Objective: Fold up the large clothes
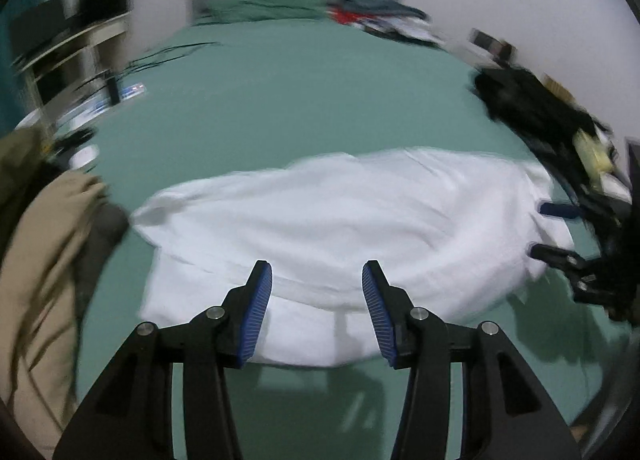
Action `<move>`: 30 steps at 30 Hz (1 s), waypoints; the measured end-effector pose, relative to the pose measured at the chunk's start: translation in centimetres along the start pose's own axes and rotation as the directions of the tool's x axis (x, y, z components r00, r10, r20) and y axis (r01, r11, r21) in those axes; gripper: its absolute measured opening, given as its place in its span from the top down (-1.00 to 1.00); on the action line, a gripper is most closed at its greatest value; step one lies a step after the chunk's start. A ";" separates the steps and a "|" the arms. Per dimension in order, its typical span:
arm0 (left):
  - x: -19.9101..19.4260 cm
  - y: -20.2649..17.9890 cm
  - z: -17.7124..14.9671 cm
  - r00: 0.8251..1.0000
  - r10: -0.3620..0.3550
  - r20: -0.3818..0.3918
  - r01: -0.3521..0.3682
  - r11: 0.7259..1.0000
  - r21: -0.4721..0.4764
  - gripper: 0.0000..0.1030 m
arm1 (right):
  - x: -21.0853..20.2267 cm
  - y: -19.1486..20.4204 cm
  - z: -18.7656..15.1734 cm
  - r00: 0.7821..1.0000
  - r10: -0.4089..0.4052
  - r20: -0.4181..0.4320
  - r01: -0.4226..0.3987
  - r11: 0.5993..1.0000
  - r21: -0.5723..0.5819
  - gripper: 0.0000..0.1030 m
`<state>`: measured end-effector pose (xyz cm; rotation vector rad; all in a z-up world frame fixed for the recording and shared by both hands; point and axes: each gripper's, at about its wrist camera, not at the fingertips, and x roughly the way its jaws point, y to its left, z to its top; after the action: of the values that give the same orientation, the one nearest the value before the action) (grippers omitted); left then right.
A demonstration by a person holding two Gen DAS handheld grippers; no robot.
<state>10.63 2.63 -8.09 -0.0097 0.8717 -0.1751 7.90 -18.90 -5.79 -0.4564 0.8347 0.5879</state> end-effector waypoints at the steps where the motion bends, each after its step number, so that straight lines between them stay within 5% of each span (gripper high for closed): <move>1: 0.3 -0.7 -0.2 1.000 -0.025 -0.013 0.025 0.999 0.023 0.03 | 0.1 0.4 -0.2 1.000 -0.001 -0.007 0.001 1.000 -0.022 -0.06; 9: 3.0 -5.6 -1.7 0.996 -0.025 -0.086 0.045 0.969 0.243 0.03 | 0.9 -0.2 -1.2 0.999 -0.024 -0.044 0.019 0.994 -0.105 -0.03; 11: 3.5 -6.1 -1.7 0.996 0.000 -0.095 0.026 0.963 0.268 0.03 | 1.1 -0.5 -0.9 0.999 -0.020 -0.033 0.017 0.995 -0.099 0.33; 12: 3.8 -6.1 -1.7 0.995 0.017 -0.100 0.011 0.961 0.276 0.03 | 1.2 -0.6 -0.8 0.999 -0.021 -0.031 0.018 0.996 -0.085 0.70; 15: 4.7 -5.9 -0.9 0.993 0.058 -0.101 -0.027 0.960 0.279 0.03 | 1.4 -1.5 0.2 1.000 -0.028 0.000 0.028 0.999 -0.040 0.94; 24: 5.2 -4.8 2.7 0.995 0.102 -0.018 -0.093 0.957 0.276 0.03 | 2.6 -5.2 4.0 0.994 -0.056 0.097 0.048 0.995 0.083 0.99; 30: 8.1 -1.9 6.5 0.991 0.116 -0.071 -0.099 0.974 0.206 0.03 | 4.0 -7.5 8.3 0.989 -0.087 0.117 0.080 0.995 0.066 0.99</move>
<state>20.41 -0.97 -9.94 0.2355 0.9310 -0.1624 19.38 -18.43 -2.98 -0.3944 0.7133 0.5057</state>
